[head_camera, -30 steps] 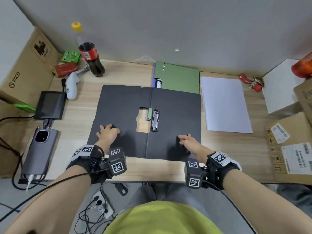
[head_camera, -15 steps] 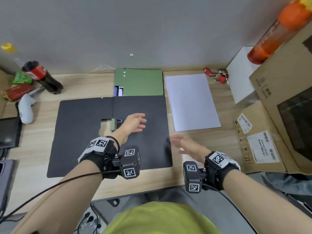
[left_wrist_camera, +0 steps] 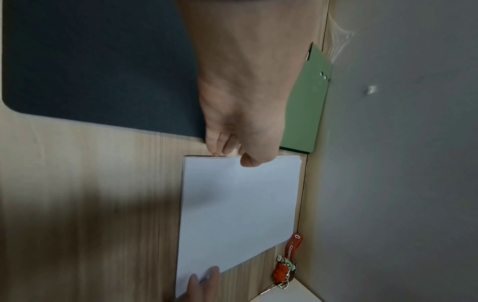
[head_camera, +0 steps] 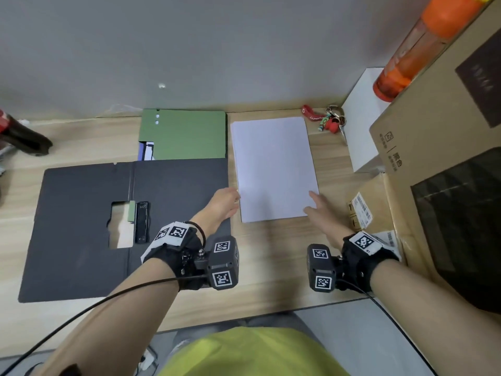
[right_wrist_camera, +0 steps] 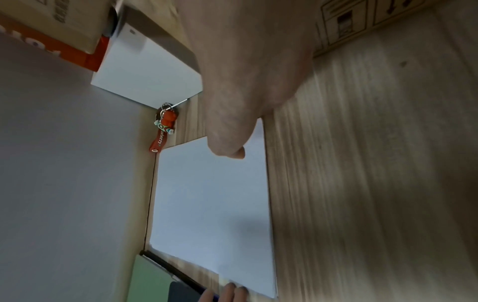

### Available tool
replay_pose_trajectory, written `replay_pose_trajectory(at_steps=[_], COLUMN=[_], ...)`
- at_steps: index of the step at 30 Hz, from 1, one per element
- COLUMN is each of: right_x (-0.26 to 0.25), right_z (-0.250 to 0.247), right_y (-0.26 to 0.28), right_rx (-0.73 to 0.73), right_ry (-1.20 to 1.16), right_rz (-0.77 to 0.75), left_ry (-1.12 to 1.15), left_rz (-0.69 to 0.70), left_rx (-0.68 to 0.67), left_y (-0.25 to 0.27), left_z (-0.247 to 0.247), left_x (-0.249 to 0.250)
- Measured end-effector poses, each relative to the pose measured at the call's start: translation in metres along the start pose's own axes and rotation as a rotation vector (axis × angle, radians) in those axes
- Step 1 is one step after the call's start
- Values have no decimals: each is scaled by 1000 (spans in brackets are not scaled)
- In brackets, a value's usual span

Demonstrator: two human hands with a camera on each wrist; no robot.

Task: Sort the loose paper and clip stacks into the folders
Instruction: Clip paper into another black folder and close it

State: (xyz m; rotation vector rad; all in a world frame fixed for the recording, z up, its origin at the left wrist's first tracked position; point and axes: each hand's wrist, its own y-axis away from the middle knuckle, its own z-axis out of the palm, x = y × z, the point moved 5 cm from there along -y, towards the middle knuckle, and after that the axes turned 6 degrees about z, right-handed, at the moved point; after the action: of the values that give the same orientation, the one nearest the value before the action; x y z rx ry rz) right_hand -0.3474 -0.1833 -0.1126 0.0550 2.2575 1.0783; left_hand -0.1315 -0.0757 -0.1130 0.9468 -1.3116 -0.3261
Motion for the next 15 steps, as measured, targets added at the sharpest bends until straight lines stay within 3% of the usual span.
replay_pose_trajectory(at_steps=[3,8,15], right_x=[4,8,11], right_z=[5,7,2], right_y=[-5,-6,-3], right_rx=[-20,-63,-144], right_ry=[156,174,146], right_rz=[12,6,-9], left_ry=[-1,-32,-18], left_rz=[-39,-16,19], left_rx=[63,134,-32], left_y=[-6,-16,-25], left_z=[3,9,44], left_x=[0,14,25])
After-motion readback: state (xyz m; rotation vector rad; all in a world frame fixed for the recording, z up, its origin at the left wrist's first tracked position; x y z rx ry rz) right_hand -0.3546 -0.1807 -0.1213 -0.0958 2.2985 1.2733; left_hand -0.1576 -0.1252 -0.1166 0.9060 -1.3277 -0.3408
